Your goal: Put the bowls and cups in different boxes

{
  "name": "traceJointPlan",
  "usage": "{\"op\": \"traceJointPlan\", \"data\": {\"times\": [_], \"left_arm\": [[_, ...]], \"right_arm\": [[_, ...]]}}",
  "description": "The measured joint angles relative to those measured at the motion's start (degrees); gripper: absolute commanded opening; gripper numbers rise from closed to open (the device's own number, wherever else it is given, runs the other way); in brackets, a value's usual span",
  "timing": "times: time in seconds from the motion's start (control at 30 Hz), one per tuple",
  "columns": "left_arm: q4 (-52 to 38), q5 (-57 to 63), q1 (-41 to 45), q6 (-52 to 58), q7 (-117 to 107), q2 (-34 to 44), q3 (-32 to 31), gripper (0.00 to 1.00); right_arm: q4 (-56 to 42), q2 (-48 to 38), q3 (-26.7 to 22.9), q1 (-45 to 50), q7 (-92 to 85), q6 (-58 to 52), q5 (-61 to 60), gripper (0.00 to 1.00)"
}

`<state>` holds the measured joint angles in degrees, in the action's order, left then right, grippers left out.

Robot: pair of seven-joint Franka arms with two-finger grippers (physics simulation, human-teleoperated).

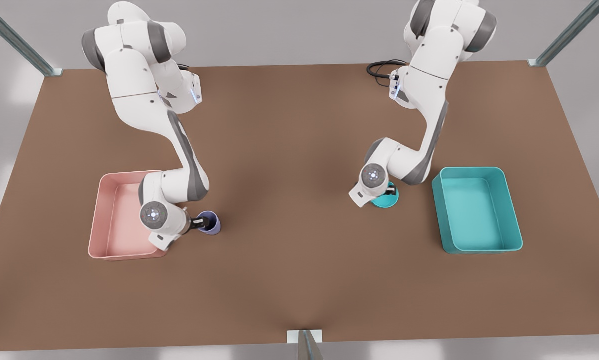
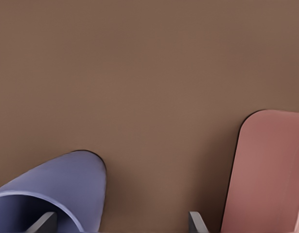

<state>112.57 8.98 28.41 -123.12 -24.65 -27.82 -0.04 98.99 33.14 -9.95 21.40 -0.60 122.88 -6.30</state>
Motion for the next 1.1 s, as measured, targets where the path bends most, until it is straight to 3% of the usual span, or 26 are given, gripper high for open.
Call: {"op": "traceJointPlan", "data": {"times": [0.2,0.23,0.27,0.33,0.4,0.5,0.6,0.7,0.87,0.97,1.1], "left_arm": [[0.1,0.1,0.5,-2.4,-3.8,-2.8,0.0,0.99],[0.1,0.2,0.5,-2.7,-4.3,-3.1,0.0,0.87],[0.1,0.2,0.5,-3.0,-4.8,-3.2,0.0,0.67],[0.0,0.4,0.5,-3.3,-5.9,-3.1,0.0,0.47],[0.0,0.8,0.5,-3.5,-7.0,-3.0,0.0,0.36],[-0.1,0.7,0.5,-3.7,-8.4,-2.9,0.1,0.21],[-0.6,0.5,0.4,-3.4,-9.7,-2.0,0.2,0.21],[-2.8,1.6,-0.3,-0.5,-10.8,2.3,1.0,0.21],[-16.4,1.6,-16.7,11.3,-10.5,8.4,1.4,0.21],[-17.3,1.2,-24.2,14.6,-8.7,8.3,1.9,0.21],[-14.5,1.0,-27.0,13.9,-6.5,4.8,3.3,0.21]], "right_arm": [[1.9,0.8,0.5,0.8,0.3,2.4,-0.1,1.0],[2.0,1.3,0.7,0.8,0.4,2.8,-0.1,0.99],[2.0,1.7,0.7,0.8,0.4,3.1,-0.1,0.78],[2.0,2.0,0.8,0.8,0.4,3.7,-0.2,0.41],[1.9,1.9,0.8,0.7,0.3,4.0,-0.3,0.21],[1.3,1.4,0.9,0.7,-0.5,4.0,-1.2,0.21],[0.4,0.6,0.9,0.7,-0.6,3.5,-0.7,0.21],[0.3,-6.9,0.8,-1.2,-1.8,1.5,-0.7,0.21],[-0.1,-16.6,-1.0,-11.3,-7.8,-6.0,1.3,0.21],[-0.6,-13.8,-2.1,-15.3,-11.5,-8.8,4.8,0.21],[-0.7,-6.0,-2.2,-18.8,-15.8,-8.0,6.1,0.21]]}}
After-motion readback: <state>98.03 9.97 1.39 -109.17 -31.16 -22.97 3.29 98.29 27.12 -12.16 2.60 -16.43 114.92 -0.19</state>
